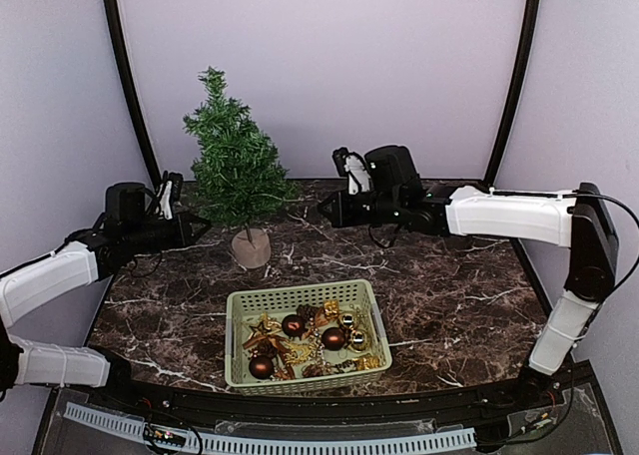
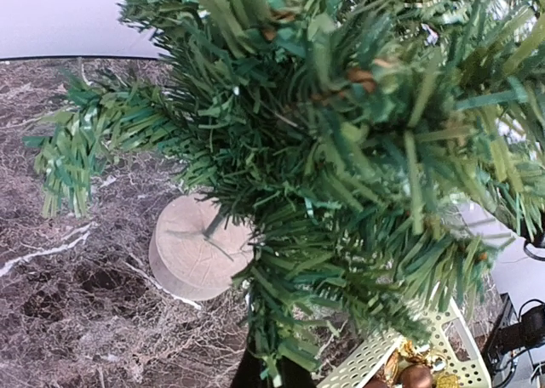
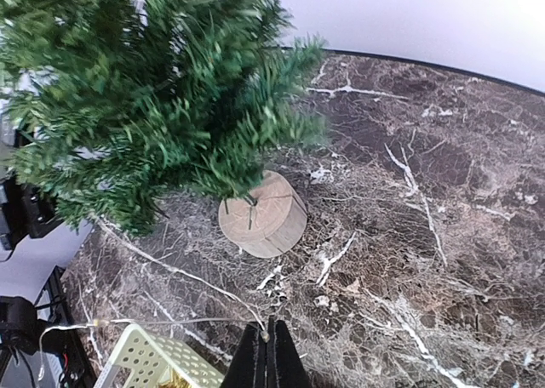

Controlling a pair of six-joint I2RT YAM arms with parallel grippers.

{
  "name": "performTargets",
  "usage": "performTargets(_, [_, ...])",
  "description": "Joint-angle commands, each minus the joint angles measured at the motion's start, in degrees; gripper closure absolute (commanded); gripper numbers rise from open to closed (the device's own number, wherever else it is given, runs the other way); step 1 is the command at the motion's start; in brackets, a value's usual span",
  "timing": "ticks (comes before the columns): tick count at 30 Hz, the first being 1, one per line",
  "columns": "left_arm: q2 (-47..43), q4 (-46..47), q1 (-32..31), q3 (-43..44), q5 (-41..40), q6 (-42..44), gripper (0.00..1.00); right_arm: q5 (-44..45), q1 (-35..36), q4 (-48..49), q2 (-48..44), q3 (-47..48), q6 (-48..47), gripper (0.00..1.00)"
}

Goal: Decorate the small christmas tree
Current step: Wrap the side of the string light in the gap of the branches.

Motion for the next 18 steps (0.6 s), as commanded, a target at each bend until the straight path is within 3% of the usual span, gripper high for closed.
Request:
performTargets(1, [-2.23,-0.45,0.88,1.40,-2.61,1.87,1.00,-0.83,1.42,-0.52,-6.43,-1.80,-3.84,1.00])
performTargets(7, [1.87,1.14,4.81,4.47,1.66,4.33,1.00,-1.24,5.16,-3.98,-8.63,-2.80,-5.13,1.00])
performTargets(15, [13.14,6.68,7.24,10.48,7.22,6.93,1.00,2.72,5.96,-2.21,-4.54,0.53,-2.34,1.00])
performTargets(17, [14.55,7.46,7.61,11.40,7.14,7.33,0.94,3.35,5.76,-2.10,-3.20,2.32,-2.44,1.00])
performTargets(18, [14.83,7.47,7.73,11.63,6.85,7.38,0.86,3.53,5.47,-2.17,-2.40,3.17,-2.33,1.00])
